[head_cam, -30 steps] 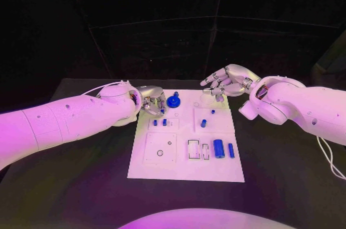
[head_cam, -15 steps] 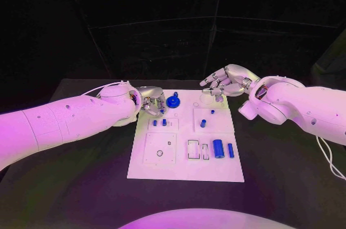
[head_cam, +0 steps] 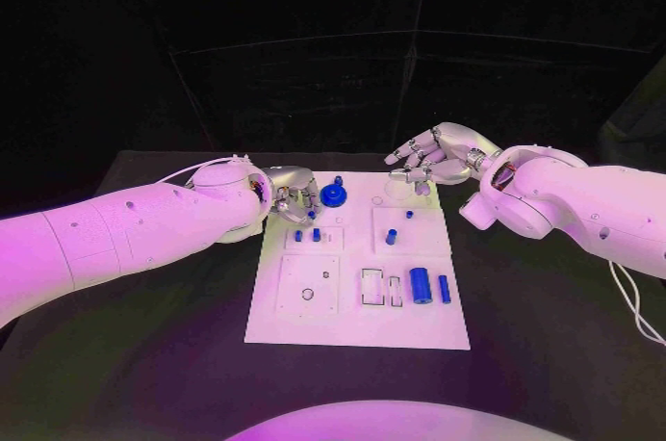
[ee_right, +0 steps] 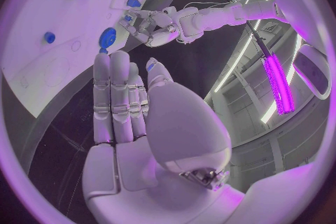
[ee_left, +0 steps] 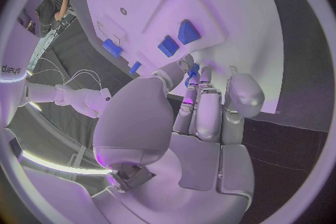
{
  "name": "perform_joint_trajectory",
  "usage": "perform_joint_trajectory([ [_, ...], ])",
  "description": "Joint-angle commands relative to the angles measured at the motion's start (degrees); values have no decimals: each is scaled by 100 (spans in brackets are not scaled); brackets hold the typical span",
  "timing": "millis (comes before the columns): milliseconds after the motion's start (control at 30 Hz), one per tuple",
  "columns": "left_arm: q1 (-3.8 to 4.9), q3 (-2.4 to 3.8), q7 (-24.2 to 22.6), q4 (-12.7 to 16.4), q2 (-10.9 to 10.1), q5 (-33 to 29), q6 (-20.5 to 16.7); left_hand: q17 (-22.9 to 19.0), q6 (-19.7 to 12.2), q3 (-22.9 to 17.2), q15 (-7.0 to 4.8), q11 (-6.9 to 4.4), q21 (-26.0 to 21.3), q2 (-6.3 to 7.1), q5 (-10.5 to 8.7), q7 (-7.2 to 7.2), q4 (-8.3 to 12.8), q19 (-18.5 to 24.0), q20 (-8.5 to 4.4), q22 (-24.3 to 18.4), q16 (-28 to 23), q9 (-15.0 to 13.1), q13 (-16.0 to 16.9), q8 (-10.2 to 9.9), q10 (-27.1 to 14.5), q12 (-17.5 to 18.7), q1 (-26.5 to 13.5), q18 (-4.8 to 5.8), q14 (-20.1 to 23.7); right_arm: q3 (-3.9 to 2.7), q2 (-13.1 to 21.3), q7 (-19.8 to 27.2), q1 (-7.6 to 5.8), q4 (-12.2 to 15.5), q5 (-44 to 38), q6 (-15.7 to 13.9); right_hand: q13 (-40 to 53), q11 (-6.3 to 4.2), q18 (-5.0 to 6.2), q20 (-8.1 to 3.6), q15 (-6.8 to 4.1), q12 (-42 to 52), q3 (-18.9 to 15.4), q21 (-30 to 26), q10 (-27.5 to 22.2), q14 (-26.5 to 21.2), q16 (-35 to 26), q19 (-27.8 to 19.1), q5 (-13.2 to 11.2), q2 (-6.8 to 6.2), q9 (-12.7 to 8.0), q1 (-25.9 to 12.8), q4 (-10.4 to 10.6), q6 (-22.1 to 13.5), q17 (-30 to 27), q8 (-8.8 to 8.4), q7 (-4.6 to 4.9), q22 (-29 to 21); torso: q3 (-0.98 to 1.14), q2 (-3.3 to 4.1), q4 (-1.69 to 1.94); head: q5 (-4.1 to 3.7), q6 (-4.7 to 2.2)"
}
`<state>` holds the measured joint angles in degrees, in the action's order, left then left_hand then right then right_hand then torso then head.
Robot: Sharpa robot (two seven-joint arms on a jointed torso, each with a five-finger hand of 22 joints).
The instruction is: Assemble the parts on the task board
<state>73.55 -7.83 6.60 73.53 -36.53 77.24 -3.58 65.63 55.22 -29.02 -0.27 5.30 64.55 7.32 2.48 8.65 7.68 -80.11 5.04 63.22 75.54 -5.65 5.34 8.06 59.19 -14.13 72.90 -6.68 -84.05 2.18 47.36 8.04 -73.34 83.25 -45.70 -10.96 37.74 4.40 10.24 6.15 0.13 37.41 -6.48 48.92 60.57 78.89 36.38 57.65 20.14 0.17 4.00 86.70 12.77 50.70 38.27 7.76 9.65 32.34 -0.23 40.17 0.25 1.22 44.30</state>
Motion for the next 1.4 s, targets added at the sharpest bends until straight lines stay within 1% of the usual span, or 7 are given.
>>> perform_joint_trajectory([
  [33, 7, 5, 56, 9, -10, -22, -52, -7, -75, 35, 39, 3, -29, 50, 22, 12, 9, -3, 49, -13, -35, 25, -19, -46, -71, 37, 5, 62, -66, -3, -3, 35, -10, 3, -6, 39, -7, 3, 23, 21, -4, 3, -1, -40, -32, -43, -33, -8, 33, 0, 7, 15, 40, -33, 5, 39, -9, -8, 2, -1, 6, 7, 12],
  [367, 6, 6, 24, 36, -103, -26, -170, -40, -154, 53, 66, 37, -139, 54, 22, 42, 21, 41, 77, -119, -42, 68, -59, -115, -198, 92, 18, 35, -64, -2, 12, -41, -10, -10, -119, -14, -31, 6, 23, 24, -1, -25, 6, -49, -70, -54, -45, -13, 36, 3, 7, 28, 41, -35, 9, 45, -6, -11, 0, 2, -1, 2, -10],
  [600, 27, 15, -392, 133, -396, -701, -582, -122, -255, 70, 103, 88, -420, 23, 26, 73, 48, 147, 115, -393, -79, 125, -125, -195, -465, 190, 88, -27, -47, -2, 112, -431, -10, -69, -1193, -157, -969, 62, 37, 26, 6, -1052, 175, -11, -476, 89, -50, 109, -139, -25, 33, 357, -4, 211, 67, 204, 4, 14, -1, -12, 8, -3, -49],
  [767, 60, 19, -1548, 224, -697, -2193, -938, -573, -139, 3, 187, 192, -1000, -208, 29, 216, -57, 414, 179, -949, -375, 131, -137, -151, -568, 167, 70, -134, 138, -1, 240, -956, -9, -54, -2544, -167, -1687, -25, -108, -66, -73, -1669, 436, 799, -40, 538, 1057, 721, -469, -40, 22, 627, -78, 562, 1025, 292, -95, 946, 0, -5, -1, -47, -140],
  [900, 68, 15, -2501, 353, -914, -4309, -818, -2046, -52, 25, 230, 213, -2294, -234, 31, 231, -80, 1224, 243, -2096, -1447, 144, -115, -108, -516, 14, 62, -372, 966, 0, 290, -1335, -4, -27, -3651, -4, -2154, -59, -189, -73, -88, -2117, 583, 1216, 202, 590, 1477, 913, -714, -145, -7, 616, -27, 740, 1381, 242, -165, 1468, -5, -3, 6, -133, -174],
  [1067, 57, 5, -3316, 625, -1125, -6443, -668, -2818, 67, 167, 196, 136, -2514, -220, 28, 174, -134, 1470, 239, -2213, -2040, 136, -28, -23, -180, -280, -48, -383, 1493, 2, 304, -1557, 26, 28, -4487, 103, -2384, -10, -208, -58, -58, -2358, 611, 1307, 58, 582, 1559, 926, -844, -248, -24, 550, 31, 731, 1442, 139, -169, 1581, -2, -5, 5, -217, -202],
  [1400, 44, 0, -3745, 876, -1319, -7456, -612, -2934, 70, 340, 201, 133, -2651, -235, 29, 173, -184, 1533, 244, -2310, -2115, 148, -15, 1, -213, -370, -111, -383, 1601, 5, 134, -1628, 141, 48, -5096, 106, -2749, 69, -252, -4, 6, -2602, 705, 1546, -68, 611, 1872, 1035, -917, -383, -25, 527, 19, 564, 1692, -136, -109, 1890, 0, -1, -16, -229, -222],
])
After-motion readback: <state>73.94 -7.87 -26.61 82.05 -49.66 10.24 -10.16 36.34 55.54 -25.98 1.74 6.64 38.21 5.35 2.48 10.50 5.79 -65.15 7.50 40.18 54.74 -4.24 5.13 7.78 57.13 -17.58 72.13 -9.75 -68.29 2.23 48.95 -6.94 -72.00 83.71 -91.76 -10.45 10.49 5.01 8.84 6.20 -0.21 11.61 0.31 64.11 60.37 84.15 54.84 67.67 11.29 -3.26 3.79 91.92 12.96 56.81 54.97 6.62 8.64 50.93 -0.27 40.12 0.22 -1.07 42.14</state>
